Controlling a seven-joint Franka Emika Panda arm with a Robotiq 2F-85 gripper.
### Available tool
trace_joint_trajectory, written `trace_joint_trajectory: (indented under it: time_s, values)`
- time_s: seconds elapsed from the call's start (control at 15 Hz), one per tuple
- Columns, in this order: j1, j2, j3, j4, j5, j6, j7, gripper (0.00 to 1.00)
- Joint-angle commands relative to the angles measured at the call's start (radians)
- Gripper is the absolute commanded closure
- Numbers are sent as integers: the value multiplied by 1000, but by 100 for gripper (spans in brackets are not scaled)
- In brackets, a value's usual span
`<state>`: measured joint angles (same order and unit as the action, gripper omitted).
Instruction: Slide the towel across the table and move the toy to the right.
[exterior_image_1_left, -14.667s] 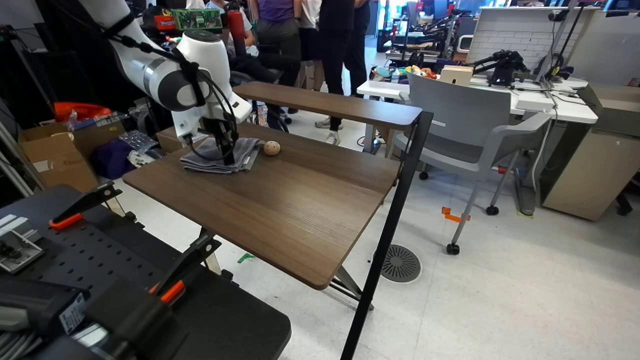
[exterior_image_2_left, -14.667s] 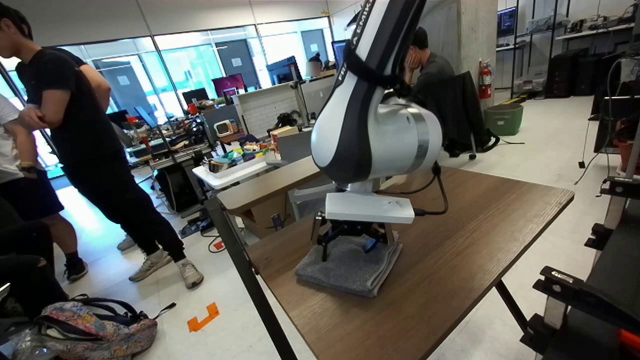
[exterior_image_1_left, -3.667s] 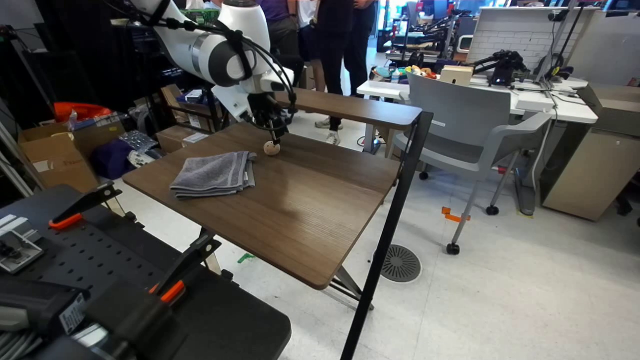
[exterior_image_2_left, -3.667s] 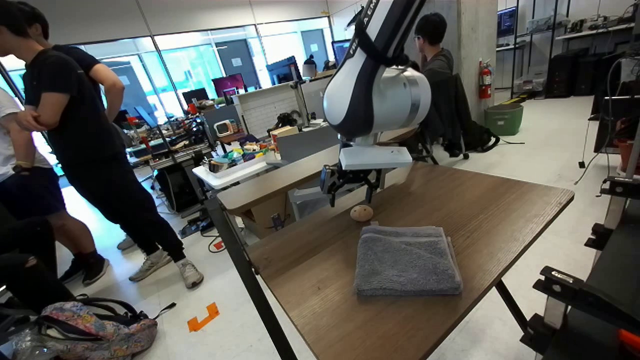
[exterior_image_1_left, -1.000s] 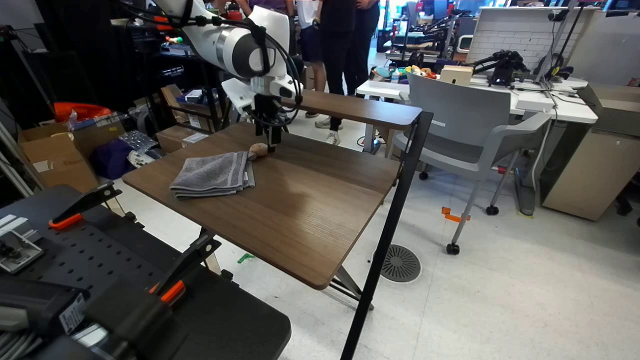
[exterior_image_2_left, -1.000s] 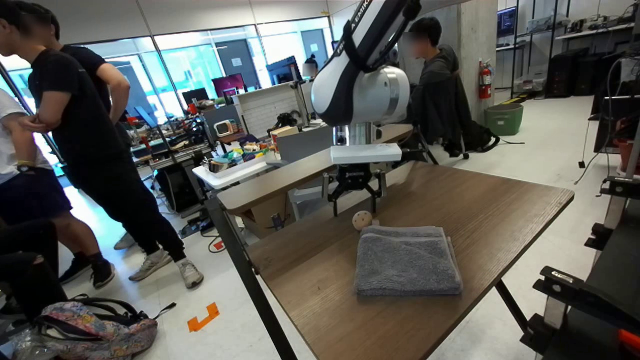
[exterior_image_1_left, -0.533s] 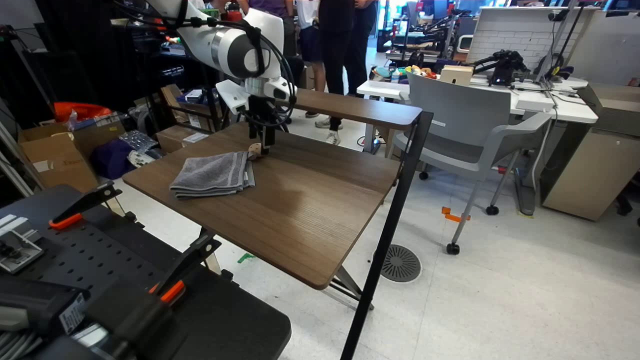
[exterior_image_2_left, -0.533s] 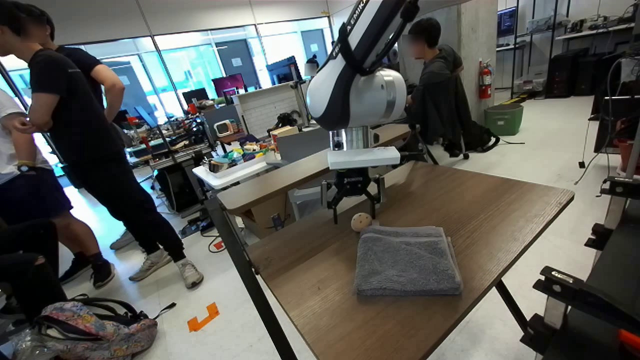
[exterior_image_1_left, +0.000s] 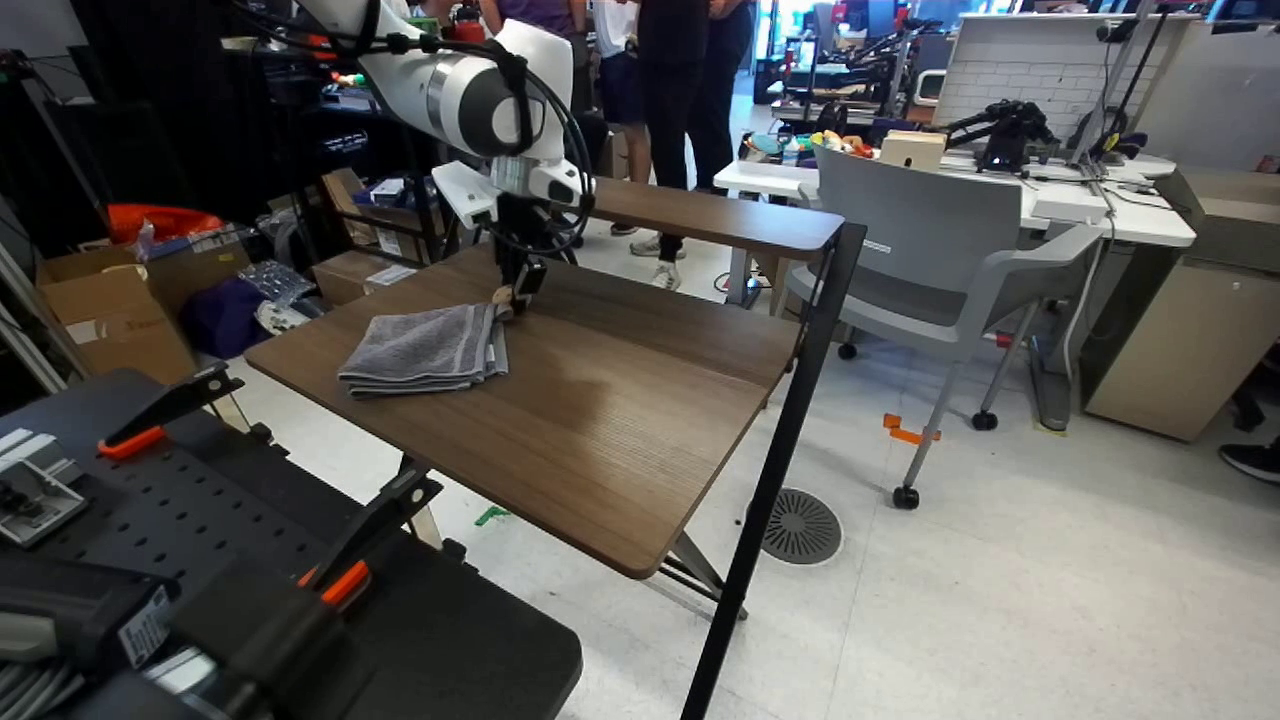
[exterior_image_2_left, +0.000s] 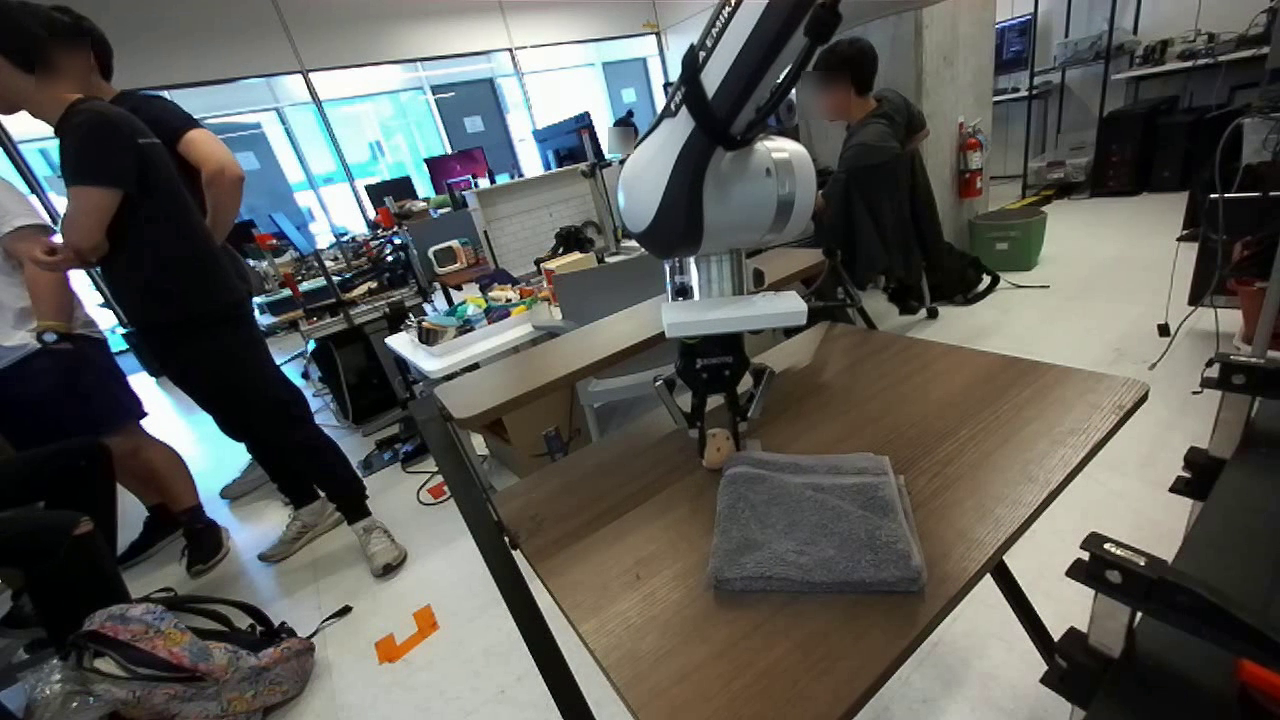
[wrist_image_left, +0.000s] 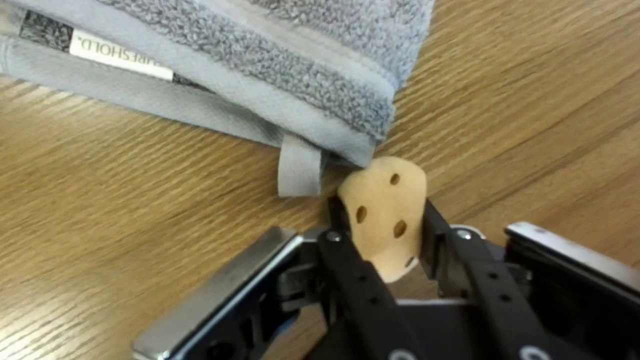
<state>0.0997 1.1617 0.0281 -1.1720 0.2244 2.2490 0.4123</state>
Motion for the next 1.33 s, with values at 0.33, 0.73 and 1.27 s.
trace_joint_trajectory:
  time_s: [0.33, 0.73, 1.27]
  values:
    - [-34, -83, -169, -69, -104, -82, 59, 99]
    - [-11, -194, -336, -228, -288, -28, 113, 97]
    - [-108, -66, -251, -114, -232, 13, 83, 97]
